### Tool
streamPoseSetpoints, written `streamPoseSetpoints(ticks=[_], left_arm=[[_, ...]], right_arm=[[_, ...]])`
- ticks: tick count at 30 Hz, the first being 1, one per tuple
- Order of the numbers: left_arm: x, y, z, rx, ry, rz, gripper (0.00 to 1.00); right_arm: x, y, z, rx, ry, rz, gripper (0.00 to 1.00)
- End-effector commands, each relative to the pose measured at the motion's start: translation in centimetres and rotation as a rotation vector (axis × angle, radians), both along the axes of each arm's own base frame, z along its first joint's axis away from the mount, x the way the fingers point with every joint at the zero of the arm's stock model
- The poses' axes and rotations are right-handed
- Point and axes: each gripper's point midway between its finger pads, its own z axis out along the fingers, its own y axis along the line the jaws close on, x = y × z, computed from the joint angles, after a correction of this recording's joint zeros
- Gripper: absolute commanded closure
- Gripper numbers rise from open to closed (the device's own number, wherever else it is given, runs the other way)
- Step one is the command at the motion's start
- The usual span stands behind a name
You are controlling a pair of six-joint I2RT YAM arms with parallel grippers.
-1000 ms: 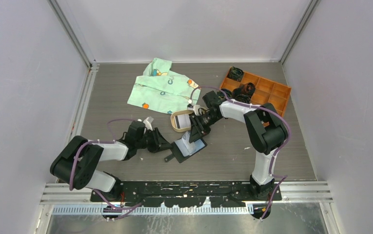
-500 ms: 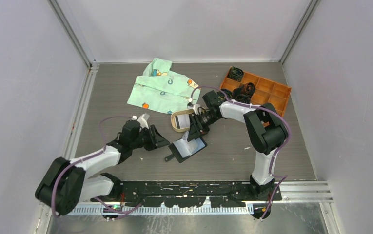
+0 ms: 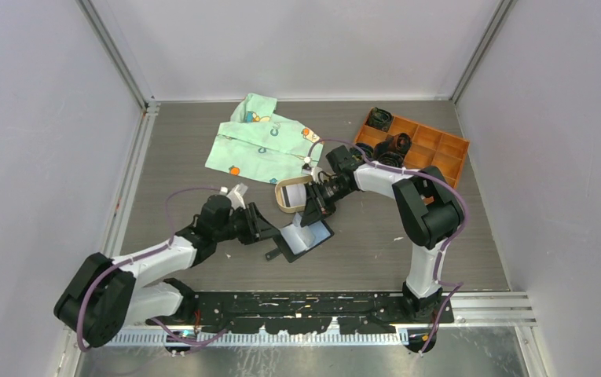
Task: Put the credit cards into the card holder
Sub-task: Turn over the card slot in the card holder.
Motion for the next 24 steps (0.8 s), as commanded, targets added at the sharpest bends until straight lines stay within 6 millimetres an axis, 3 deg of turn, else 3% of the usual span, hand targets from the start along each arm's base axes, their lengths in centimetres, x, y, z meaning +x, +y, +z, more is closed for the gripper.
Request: streamPoseSetpoints(ticks=[1,14,18,24], left_arm=[[1.1,-2.4,2.4,-0.062,-0.068,-0.042,0.65],[2.1,-3.3,2.0,-0.065,-0.07,-0.033,0.65],[2.2,-3.7,1.6,-0.065,-0.063,-0.038,0.65],[2.2,-3.9,1.0,-0.069,-0.051,-0.04,0.65]], right_arm=[[0.3,0.6,2.1,0.044,-0.047,-0.001,0.76],[-1.3,1.5,2.9,0.104,0.016,0.061,0.62],[-2.3,1.9,2.5,0.077,0.006,0.115,0.61],[-2.4,1.7,2.4,0.053,-0.022,0.14,0.63]])
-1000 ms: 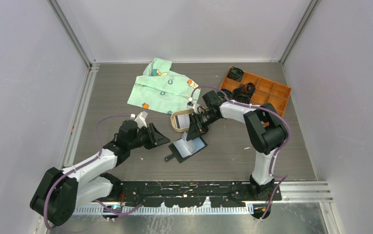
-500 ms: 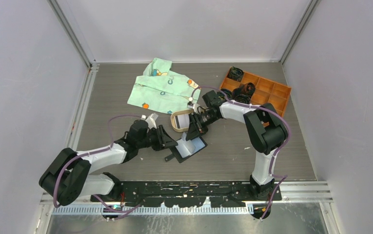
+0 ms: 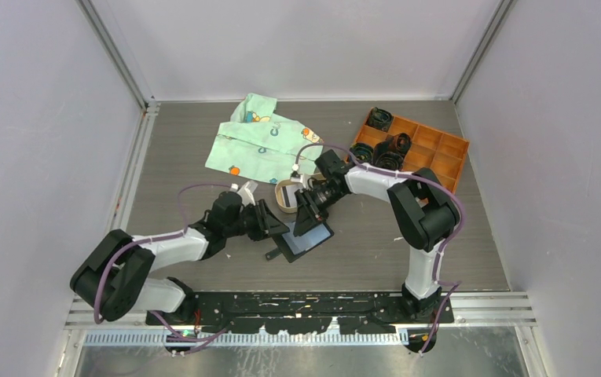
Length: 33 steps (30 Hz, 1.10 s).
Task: Put the credit cards into the card holder
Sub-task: Turn over the card slot in the card holder.
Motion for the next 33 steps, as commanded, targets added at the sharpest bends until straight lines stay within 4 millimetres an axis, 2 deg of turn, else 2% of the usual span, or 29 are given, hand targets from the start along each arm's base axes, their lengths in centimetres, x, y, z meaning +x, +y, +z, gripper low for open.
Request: streamPoseSetpoints(ticks=[1,6,9,13,16,19,22,29,33], left_arm=[[1.3,-1.0,1.8,-0.054,-0.067,0.003,0.64],[1.3,-1.1,1.1,-0.044,-0.05,-0.001,0.64],[1.2,-0.9,0.8,-0.034,-0.05,0.001,0.64],[0.9,-0.4,0.7,-0.011,-0.055,0.004,0.64],[0.9,-0.4,0.9,-0.005,-0.061,-0.001,0.64],[1.0,-0.5,0.7,-0.003,-0.061,-0.009,0.65],[1.1,-0.8,0.5,-0.008,-0.056,-0.015,0.67],[1.2,-1.1,1.0,-0.029,-0.064,-0.024,0.68],[1.2,-1.3,1.2,-0.033,-0.063,-0.028,0.68]], right_arm=[[0.7,0.0,1.2,0.014,-0.069,0.031,0.62],[1.3,-1.0,1.0,-0.037,-0.182,0.067,0.58],[1.7,-1.6,1.8,-0.039,-0.284,0.106,0.55],[1.7,-2.8,2.9,0.03,-0.554,0.203,0.49],[1.6,-3.5,2.6,0.087,-0.812,0.295,0.37],[1.5,-3.5,1.9,0.125,-1.029,0.38,0.27],[1.8,-3.3,0.9,0.09,-1.103,0.432,0.27],[2.0,-2.0,-2.0,-0.009,-1.149,0.521,0.28],[1.8,-1.0,-2.4,-0.031,-1.178,0.566,0.28]])
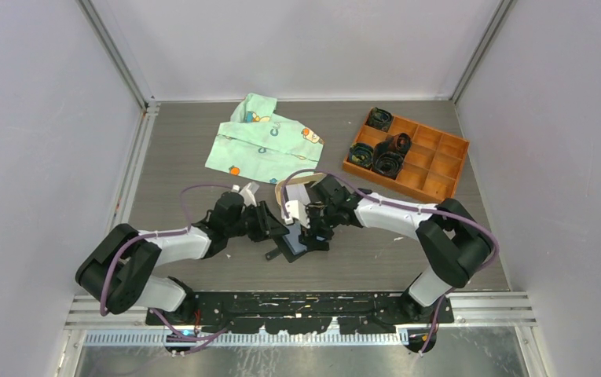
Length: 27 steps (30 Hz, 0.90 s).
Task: Put the credit cards into the card holder
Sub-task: Turn over the card slot in the card holder.
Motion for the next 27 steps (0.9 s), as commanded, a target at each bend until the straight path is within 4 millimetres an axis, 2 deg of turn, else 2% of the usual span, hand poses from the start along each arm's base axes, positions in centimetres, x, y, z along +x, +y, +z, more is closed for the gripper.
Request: streamPoseSetpoints(ticks=[1,9,27], left_arm=[[1.2,-1.3,2.6,-0.06,-0.084,-0.026,0.68],[1.3,-1.5,2.8,-0.065,-0.086,-0.032,0.68],[1.1,-1.4,2.3,-0.053,-0.076,-0.034,0.67]], right_arm=[[1.4,1.8,0.8,-0.001,-0.141,0.045,0.27],[1.6,2.2,0.5,-0.038,-0.179,0.042,0.23],[3.4,1.7,2.2,-0.032,-0.221,-0.054,0.29]])
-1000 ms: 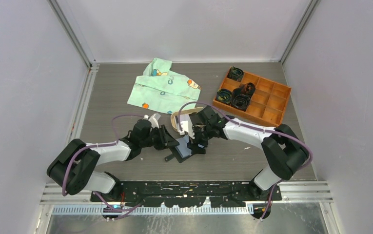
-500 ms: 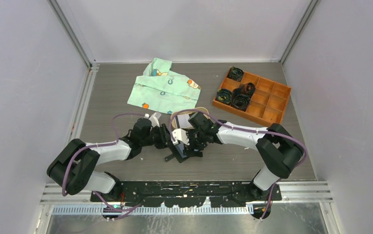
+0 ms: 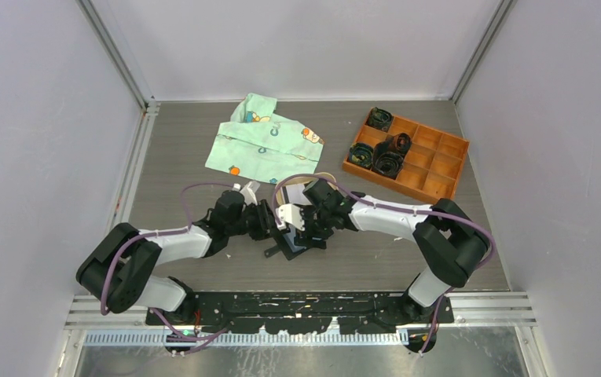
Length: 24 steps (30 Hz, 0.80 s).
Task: Put the credit cards into the card holder
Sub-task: Turn over the card slot in the card holder.
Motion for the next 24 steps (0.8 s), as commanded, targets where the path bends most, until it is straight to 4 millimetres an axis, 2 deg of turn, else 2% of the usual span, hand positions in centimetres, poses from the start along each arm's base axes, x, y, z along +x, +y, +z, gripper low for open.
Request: streamPoseSetpoints(ticks=[1,18,24], left_arm=[[0.9,-1.0,1.8,-0.04,-0.07,-0.023,0.67],[0.5,0.9,2.4,0.049,-0.108,0.005,0.63],[0.6,0.6,3.2,0.035,-0.121,-0.004,0.63]], right_arm=[[2.2,1.3,3.3,0.085,-0.073,-0.04,0.29],[1.9,0.8,2.6,0.07,-0.007,-0.076,0.3],[1.8,0.8,2.5,0.066,0.005,-0.08,0.3]])
